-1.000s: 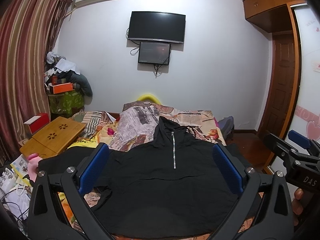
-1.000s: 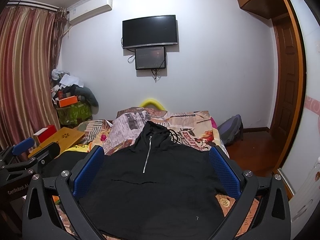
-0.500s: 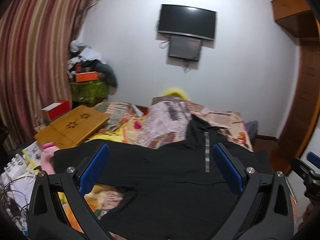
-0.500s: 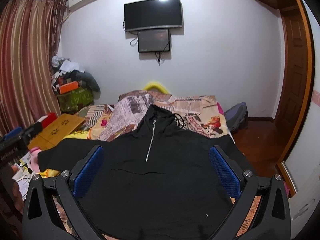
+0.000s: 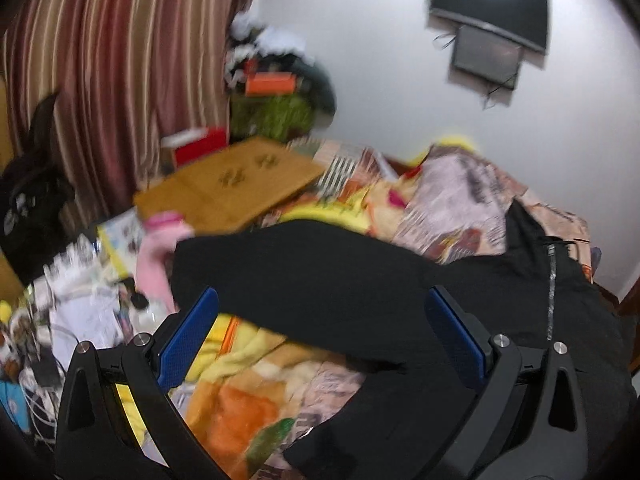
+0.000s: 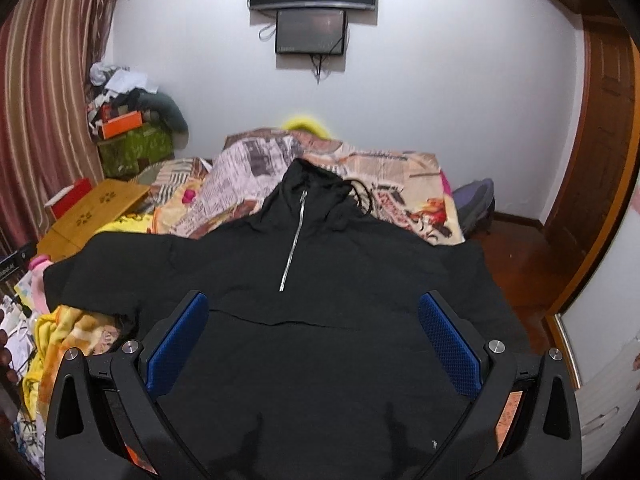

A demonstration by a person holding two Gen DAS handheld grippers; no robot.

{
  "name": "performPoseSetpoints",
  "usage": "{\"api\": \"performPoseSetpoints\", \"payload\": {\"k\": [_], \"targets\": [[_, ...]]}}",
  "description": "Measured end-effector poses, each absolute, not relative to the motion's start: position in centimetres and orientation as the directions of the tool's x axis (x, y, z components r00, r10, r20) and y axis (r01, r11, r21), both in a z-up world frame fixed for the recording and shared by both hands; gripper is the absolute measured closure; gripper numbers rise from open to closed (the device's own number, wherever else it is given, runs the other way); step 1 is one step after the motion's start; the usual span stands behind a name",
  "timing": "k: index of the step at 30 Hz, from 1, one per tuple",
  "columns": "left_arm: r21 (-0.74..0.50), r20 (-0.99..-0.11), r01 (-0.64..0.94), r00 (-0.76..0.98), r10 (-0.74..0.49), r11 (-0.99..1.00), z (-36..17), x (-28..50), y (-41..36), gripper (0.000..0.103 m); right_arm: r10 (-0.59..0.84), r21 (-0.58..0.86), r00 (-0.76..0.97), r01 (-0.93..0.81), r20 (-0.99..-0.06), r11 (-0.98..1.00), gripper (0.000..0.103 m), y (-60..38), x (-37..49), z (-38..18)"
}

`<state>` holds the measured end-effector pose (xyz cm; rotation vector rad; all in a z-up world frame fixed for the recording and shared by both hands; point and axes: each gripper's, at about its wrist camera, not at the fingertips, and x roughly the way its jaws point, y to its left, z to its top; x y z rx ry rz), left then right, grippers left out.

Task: Fold large clothes
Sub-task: 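Grasp the side edge of the black hoodie with the left gripper and lift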

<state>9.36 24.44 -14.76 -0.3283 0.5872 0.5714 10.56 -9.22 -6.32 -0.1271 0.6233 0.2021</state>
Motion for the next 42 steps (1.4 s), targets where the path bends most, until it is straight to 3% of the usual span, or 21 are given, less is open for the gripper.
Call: {"api": "performPoseSetpoints", "payload": {"k": [9, 12, 18, 24, 28, 30, 35, 39, 42], "targets": [[-0.22, -0.778, -0.62, 0.577, 0.248, 0.753, -22.3, 11.4, 31.0, 0.001, 0.133, -0.068, 0.732, -0.238, -0.668, 0.969, 0.0, -7.9, 13.9, -9.0], [-0.292, -0.802, -0.596, 0.578, 0.147, 0.748, -24.1, 12.2, 31.9, 0.007, 0.122, -0.08, 0.715, -0.242, -0.688, 0.967, 0.0, -7.4, 14.7, -9.7], [-0.498, -0.783, -0.558, 0.618, -0.068, 0.664, -26.8, 12.8, 34.0, 0.014, 0.098, -0.12, 0.702, -0.255, -0.706, 0.959, 0.0, -6.5, 15.8, -10.9], [-0.625, -0.736, -0.555, 0.654, -0.176, 0.549, -29.0, 13.4, 35.8, 0.017, 0.095, -0.137, 0.683, -0.278, -0.724, 0.951, 0.0, -5.5, 16.4, -11.8], [-0.666, -0.719, -0.566, 0.661, -0.216, 0.485, -30.4, 14.4, 36.5, 0.033, 0.094, -0.145, 0.681, -0.286, -0.726, 0.947, 0.0, -5.1, 16.4, -11.9], [-0.67, -0.715, -0.564, 0.666, -0.213, 0.482, -30.6, 14.8, 36.7, 0.042, 0.092, -0.149, 0.681, -0.287, -0.727, 0.946, 0.0, -4.9, 16.6, -11.9], [-0.539, -0.77, -0.58, 0.633, -0.078, 0.61, -29.0, 16.1, 34.9, 0.078, 0.086, -0.155, 0.684, -0.284, -0.724, 0.946, 0.0, -4.8, 16.5, -11.7], [-0.364, -0.798, -0.587, 0.597, 0.083, 0.723, -26.6, 16.8, 32.6, 0.088, 0.09, -0.149, 0.687, -0.28, -0.721, 0.948, 0.0, -5.1, 16.4, -11.4], [-0.314, -0.772, -0.565, 0.62, 0.141, 0.763, -24.2, 17.1, 31.5, 0.094, 0.09, -0.15, 0.695, -0.277, -0.713, 0.949, 0.0, -5.3, 16.3, -11.1]]}}
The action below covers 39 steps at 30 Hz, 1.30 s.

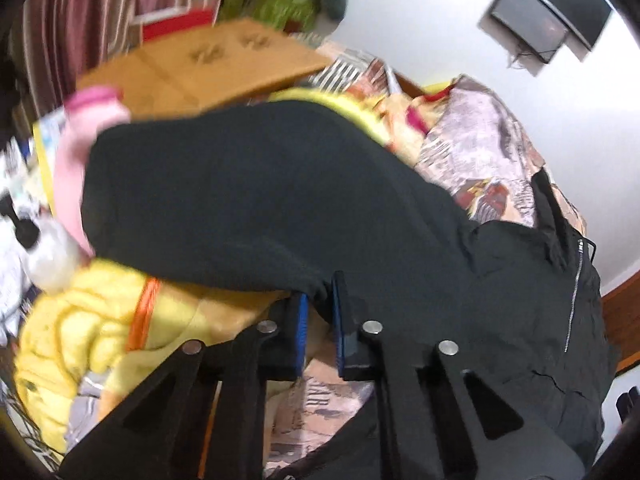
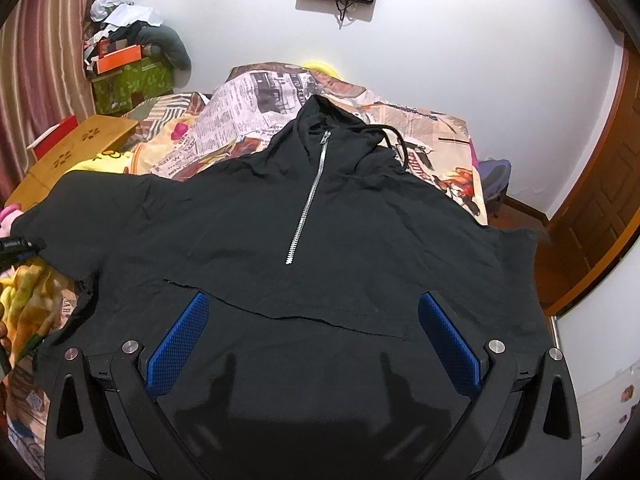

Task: Fold large clothes
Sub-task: 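Grasp the side edge of the black hoodie with the left gripper and lift, then fold the held side toward the zipper and open the left gripper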

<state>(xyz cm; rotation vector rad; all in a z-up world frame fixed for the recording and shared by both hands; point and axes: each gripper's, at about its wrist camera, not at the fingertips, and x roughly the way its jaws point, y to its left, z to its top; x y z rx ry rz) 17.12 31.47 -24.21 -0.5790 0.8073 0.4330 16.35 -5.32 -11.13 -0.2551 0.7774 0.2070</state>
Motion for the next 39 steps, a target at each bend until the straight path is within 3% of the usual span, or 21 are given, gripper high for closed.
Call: {"api": "performPoseSetpoints", "payload": {"k": [7, 18, 25, 34, 36, 39], "targets": [[-0.292, -0.686, -0.465, 0.711, 0.156, 0.836, -18.3, 19.4, 28.5, 0.1, 0.098, -0.126, 0.704, -0.259, -0.703, 0.958, 0.0, -6.4, 16.3, -10.8], [-0.281, -0.641, -0.237, 0.768, 0.002, 0.93, -14.8, 23.8, 17.9, 0.101, 0.104, -0.079, 0.715, -0.218, -0.692, 0.973, 0.0, -9.9, 16.3, -10.3], [-0.237, -0.696, -0.089, 0.71, -0.105, 0.967, -16.6, 25.6, 10.6, 0.101, 0.097, -0.069, 0.718, -0.198, -0.69, 0.978, 0.0, -12.4, 16.2, -10.3], [-0.188, -0.852, -0.008, 0.499, -0.159, 0.982, -23.6, 27.5, 5.3, 0.1, 0.091, -0.049, 0.704, -0.177, -0.704, 0.983, 0.0, -14.7, 15.9, -10.7], [-0.187, -0.859, -0.01, 0.487, -0.158, 0.982, -24.4, 26.9, 4.9, 0.098, 0.09, -0.047, 0.702, -0.173, -0.706, 0.984, 0.0, -14.9, 15.8, -10.7], [-0.193, -0.861, -0.001, 0.48, -0.169, 0.981, -24.4, 26.6, 4.5, 0.078, 0.087, -0.045, 0.702, -0.167, -0.707, 0.985, 0.0, -14.9, 15.6, -10.6]]}}
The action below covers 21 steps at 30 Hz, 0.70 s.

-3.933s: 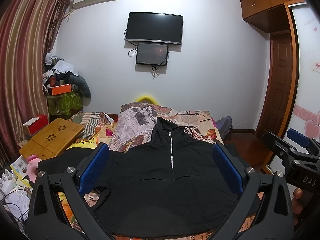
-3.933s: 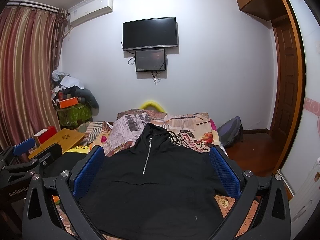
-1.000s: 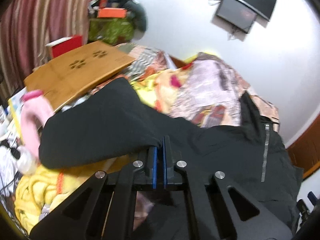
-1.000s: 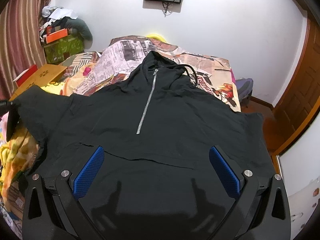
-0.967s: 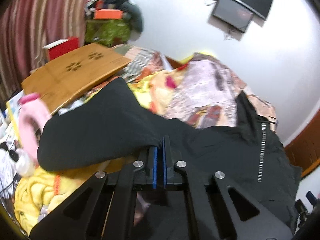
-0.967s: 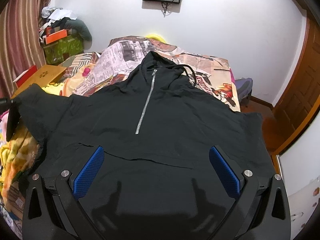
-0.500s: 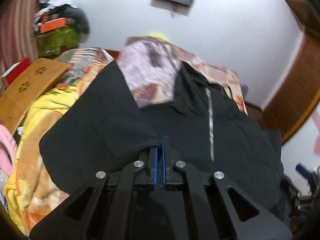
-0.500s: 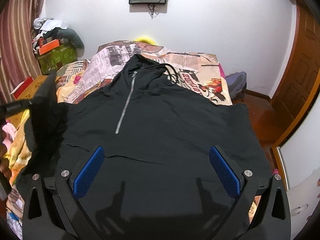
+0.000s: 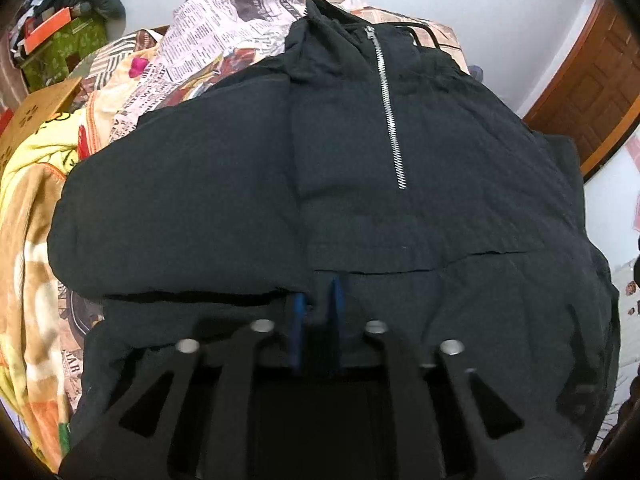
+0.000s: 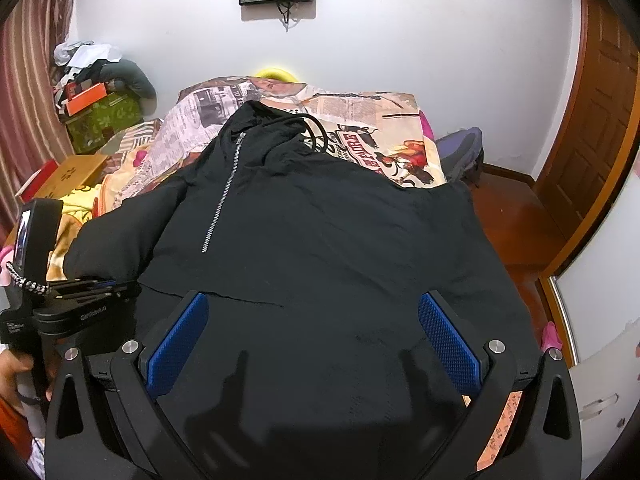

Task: Fold large clothes
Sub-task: 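Fold the held side toward the zipper and open the left gripper, then grasp the folded sleeve with the left gripper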

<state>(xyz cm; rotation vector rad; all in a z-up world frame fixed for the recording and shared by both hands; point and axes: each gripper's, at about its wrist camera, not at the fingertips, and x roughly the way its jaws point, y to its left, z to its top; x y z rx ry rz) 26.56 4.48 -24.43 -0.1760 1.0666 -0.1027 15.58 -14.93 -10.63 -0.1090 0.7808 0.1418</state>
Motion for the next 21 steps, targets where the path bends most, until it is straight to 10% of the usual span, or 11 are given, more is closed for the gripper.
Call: {"api": "performPoseSetpoints", "payload": {"k": [2, 21], "targets": [[-0.211, -0.863, 0.007, 0.469, -0.189, 0.978, -24.2, 26.3, 4.4, 0.059, 0.086, -0.044, 0.701, -0.166, -0.708, 0.985, 0.0, -15.2, 15.7, -10.7], [-0.351, -0.784, -0.313, 0.613, -0.094, 0.882, -19.1, 21.9, 15.9, 0.034, 0.071, -0.06, 0.691, -0.164, -0.719, 0.985, 0.0, -14.5, 16.1, -11.5]]}}
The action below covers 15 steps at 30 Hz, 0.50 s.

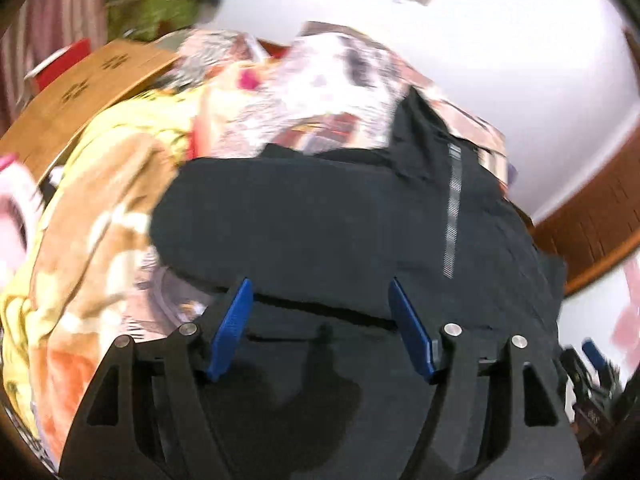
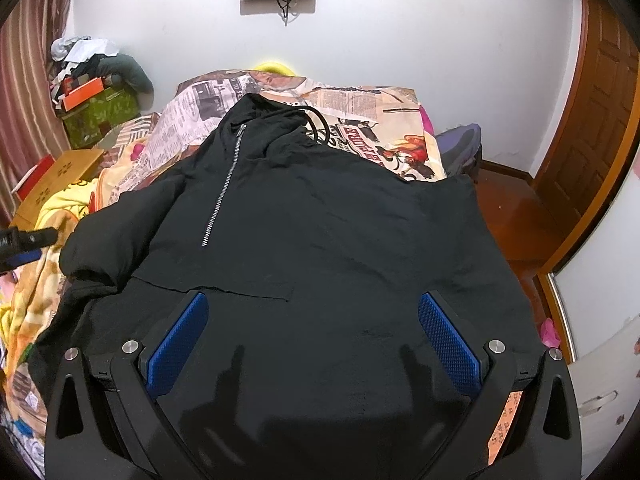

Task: Fold large clothes
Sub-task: 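Grasp the folded sleeve with the left gripper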

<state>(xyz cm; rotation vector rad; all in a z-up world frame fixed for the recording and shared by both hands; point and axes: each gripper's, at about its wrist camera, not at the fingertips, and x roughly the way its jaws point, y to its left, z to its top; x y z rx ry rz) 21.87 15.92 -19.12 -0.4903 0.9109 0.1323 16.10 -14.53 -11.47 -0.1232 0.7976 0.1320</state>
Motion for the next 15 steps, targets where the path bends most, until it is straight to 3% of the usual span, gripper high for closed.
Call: {"api": "performPoseSetpoints", "payload": {"k": [11, 15], "targets": [[-0.55, -0.794, -0.469, 0.549, -0.26, 0.69, -27.1, 23.2, 22.8, 0.034, 0.056, -0.07, 0.684, -0.155, -0.727, 0.985, 0.0, -14.3, 16.8, -12.0], [-0.656, -0.745, -0.523, 0.564, -0.356, 0.543, -30.2, 23.9, 24.4, 0.034, 0.042, -0.084, 0.679, -0.153, -0.733, 0.985, 0.0, -14.1, 17.0, -12.3]]}}
